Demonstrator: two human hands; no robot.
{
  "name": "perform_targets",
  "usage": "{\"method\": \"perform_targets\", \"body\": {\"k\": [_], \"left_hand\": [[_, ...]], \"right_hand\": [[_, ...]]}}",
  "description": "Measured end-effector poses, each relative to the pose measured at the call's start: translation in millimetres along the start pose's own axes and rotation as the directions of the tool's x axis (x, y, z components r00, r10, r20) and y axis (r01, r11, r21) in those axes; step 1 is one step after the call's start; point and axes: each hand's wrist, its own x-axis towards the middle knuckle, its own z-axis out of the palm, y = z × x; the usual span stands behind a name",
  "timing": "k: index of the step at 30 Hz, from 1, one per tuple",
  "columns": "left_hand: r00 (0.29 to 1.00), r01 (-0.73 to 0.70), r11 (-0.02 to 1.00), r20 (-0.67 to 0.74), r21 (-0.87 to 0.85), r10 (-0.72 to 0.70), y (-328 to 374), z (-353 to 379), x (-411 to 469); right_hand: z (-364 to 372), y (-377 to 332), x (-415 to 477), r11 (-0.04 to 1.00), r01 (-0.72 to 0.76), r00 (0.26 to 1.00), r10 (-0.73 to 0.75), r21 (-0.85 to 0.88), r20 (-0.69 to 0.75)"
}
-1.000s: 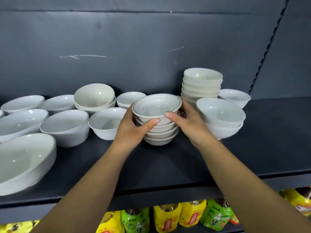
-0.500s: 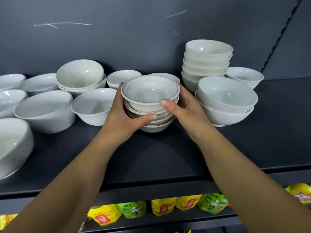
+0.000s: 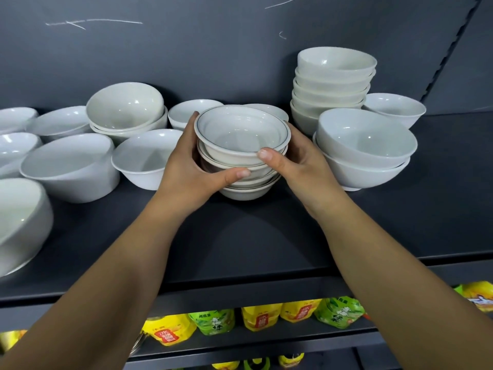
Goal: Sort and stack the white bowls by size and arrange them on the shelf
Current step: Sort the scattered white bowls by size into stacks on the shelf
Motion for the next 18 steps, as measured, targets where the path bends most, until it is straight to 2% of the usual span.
{"method": "perform_targets", "body": {"k": [9,18], "left_hand": [[0.995,0.064,0.998,0.082,-0.017,-0.063,-0.6,-5.1,-0.4],[0.995,0.076,0.996,0.071,-0.054,-0.072,2.1,-3.0,-1.9]], "right_hand": [[5.0,-2.8,-0.5,0.991,0.105,0.993,-0.109,-0.086,-0.049],[9.8,-6.4,-1.0,0.988,0.109,0.991,-0.116,-0.108,-0.068]]}}
